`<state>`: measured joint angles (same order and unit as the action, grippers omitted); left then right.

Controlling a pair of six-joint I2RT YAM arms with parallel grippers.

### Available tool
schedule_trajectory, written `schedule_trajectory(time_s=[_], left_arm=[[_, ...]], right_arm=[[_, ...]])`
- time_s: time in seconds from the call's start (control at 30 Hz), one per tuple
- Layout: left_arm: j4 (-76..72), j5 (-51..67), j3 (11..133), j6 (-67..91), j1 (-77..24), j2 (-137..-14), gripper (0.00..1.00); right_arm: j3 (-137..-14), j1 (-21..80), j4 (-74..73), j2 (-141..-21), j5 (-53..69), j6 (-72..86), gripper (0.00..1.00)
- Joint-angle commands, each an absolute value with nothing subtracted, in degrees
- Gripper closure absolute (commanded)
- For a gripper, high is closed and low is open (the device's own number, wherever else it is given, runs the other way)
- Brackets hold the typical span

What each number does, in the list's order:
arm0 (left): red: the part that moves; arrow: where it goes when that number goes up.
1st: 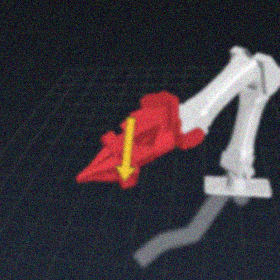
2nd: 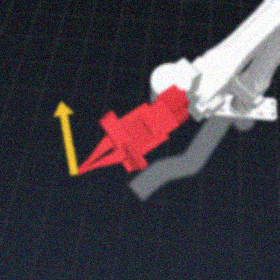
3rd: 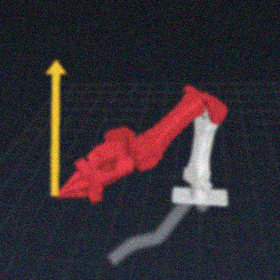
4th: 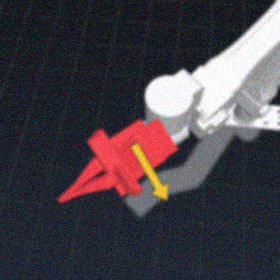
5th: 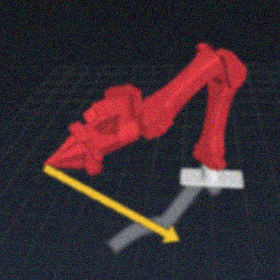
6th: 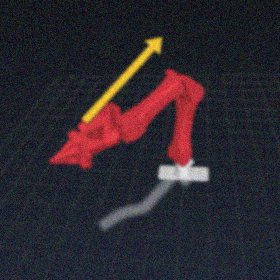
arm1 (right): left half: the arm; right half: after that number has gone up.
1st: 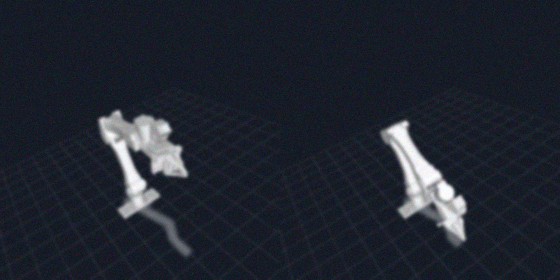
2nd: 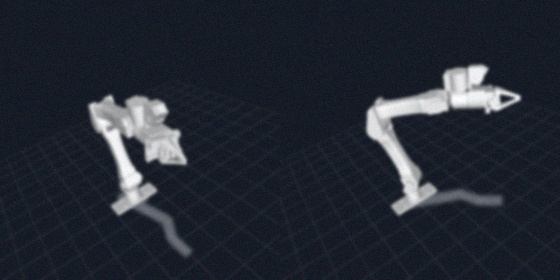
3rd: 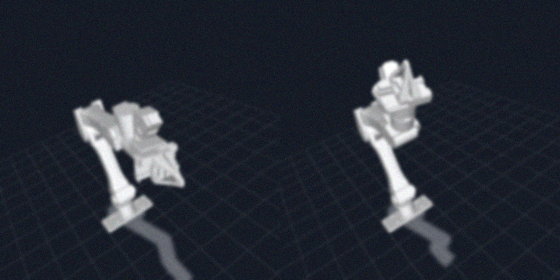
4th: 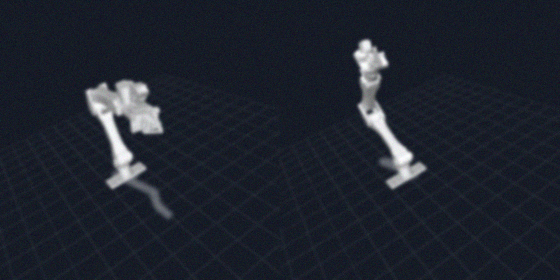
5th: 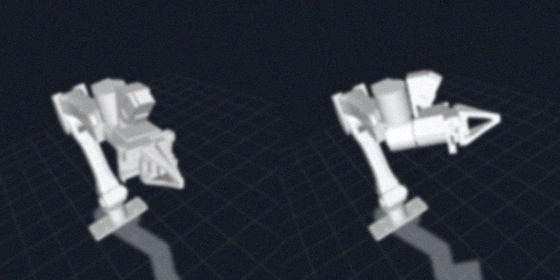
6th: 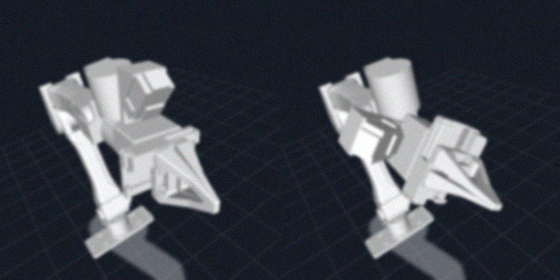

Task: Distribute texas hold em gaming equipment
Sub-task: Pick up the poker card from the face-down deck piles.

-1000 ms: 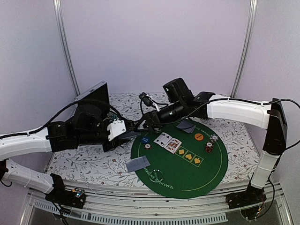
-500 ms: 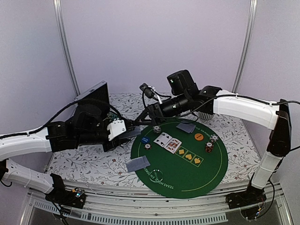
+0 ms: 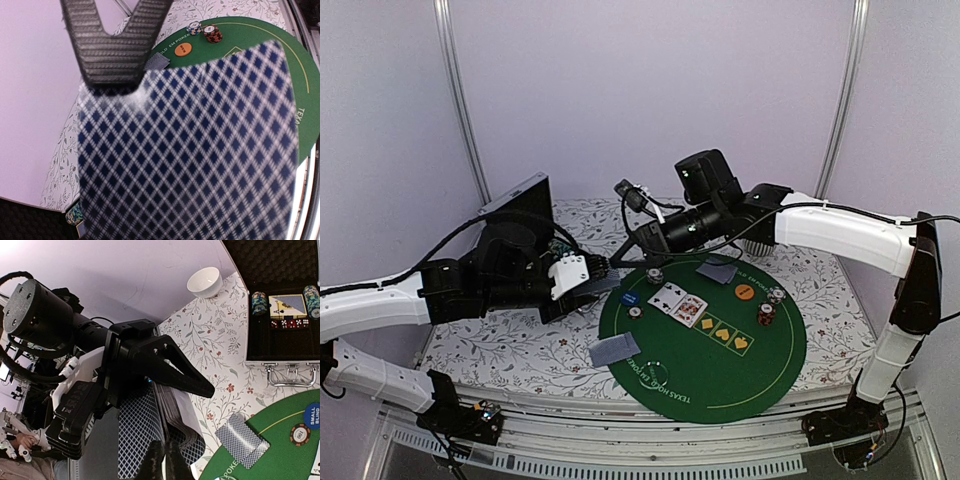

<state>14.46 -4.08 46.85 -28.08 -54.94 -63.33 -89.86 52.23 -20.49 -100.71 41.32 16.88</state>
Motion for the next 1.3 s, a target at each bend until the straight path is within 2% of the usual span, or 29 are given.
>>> schedule_trajectory(time_s=[0.0,0.5,0.53,0.67,0.8,0.93,1.1,1.27], left_arm=[[13.31,-3.53,46.49,-28.30,-54.34,-62.75,0.57],[13.34,-3.38,46.49,-28.30,-54.32,-62.71,0.58],[13.34,-3.42,46.49,-28.32,-54.33,-62.68,0.57],[13.27,-3.39,46.49,-28.33,-54.32,-62.78,0.58],[13.27,-3.36,46.49,-28.30,-54.32,-62.75,0.57],[13.29,-3.37,46.43,-28.30,-54.32,-62.73,0.58],[13.30,-3.34,46.41,-28.30,-54.32,-62.68,0.58],[13.27,-3.41,46.41,-28.26,-54.32,-62.58,0.57]], right_arm=[[-91.34,52.49,-20.48,-100.58,40.94,16.94,0.97],[-90.44,51.28,-22.00,-98.68,39.74,15.97,0.98],[-90.48,51.26,-21.79,-98.76,40.04,16.06,0.97],[-90.76,51.42,-21.04,-99.93,42.34,16.65,0.78],[-90.88,51.62,-20.76,-101.19,43.16,17.13,0.74],[-91.18,51.83,-20.45,-101.78,44.52,17.45,0.77],[-91.41,51.94,-20.37,-101.72,45.06,17.82,0.96],[-90.50,50.76,-20.61,-99.47,43.58,17.46,0.98]])
